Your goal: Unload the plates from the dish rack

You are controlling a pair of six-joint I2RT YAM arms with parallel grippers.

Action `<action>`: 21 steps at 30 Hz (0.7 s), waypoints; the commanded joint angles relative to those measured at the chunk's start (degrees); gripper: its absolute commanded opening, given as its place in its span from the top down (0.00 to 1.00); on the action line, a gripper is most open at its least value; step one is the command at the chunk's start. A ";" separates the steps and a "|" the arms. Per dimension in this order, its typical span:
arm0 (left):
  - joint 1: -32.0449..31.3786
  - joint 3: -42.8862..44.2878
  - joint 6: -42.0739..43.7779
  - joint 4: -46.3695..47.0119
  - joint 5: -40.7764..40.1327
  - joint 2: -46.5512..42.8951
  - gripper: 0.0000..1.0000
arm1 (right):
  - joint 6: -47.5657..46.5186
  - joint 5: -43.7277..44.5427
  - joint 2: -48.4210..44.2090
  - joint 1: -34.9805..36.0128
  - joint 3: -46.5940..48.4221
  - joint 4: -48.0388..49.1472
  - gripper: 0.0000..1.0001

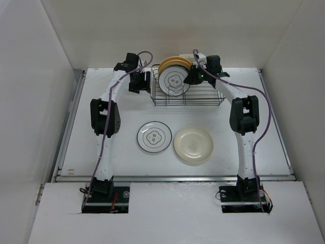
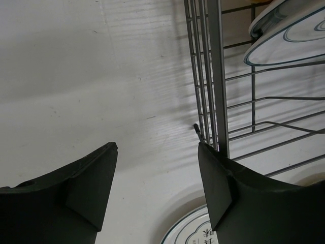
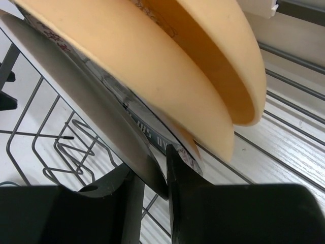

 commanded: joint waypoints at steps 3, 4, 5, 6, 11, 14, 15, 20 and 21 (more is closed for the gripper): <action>1.80 1.45 0.29 -1.00 3.68 -8.06 0.38 | -1.82 3.50 -8.31 0.14 -2.85 1.98 1.00; 1.81 1.45 0.81 -1.52 3.69 -8.07 0.38 | -2.52 5.24 -9.45 0.66 -4.60 2.76 1.00; 1.81 1.45 0.82 -1.52 3.69 -8.07 0.38 | -3.31 5.96 -11.37 0.67 -5.48 3.56 1.00; 1.81 1.45 0.82 -2.31 3.69 -8.59 0.38 | -4.80 6.66 -12.00 0.67 -6.01 3.56 1.00; 1.81 0.84 2.66 -3.54 3.69 -8.60 0.38 | -7.62 10.17 -13.06 1.19 -6.03 2.95 1.00; 2.34 0.84 2.66 -4.07 3.69 -8.60 0.38 | -9.03 11.49 -13.06 1.19 -4.44 1.11 1.00; 2.34 0.84 2.66 -4.68 3.69 -8.60 0.38 | -9.03 11.50 -13.06 1.19 -3.92 0.41 1.00; 2.95 0.84 3.19 -4.69 0.89 -10.43 0.38 | -10.08 14.48 -16.22 1.89 -4.53 0.40 1.00; 3.48 0.84 3.19 -3.99 0.18 -10.96 0.38 | -10.09 16.49 -16.84 2.59 -4.53 0.40 1.00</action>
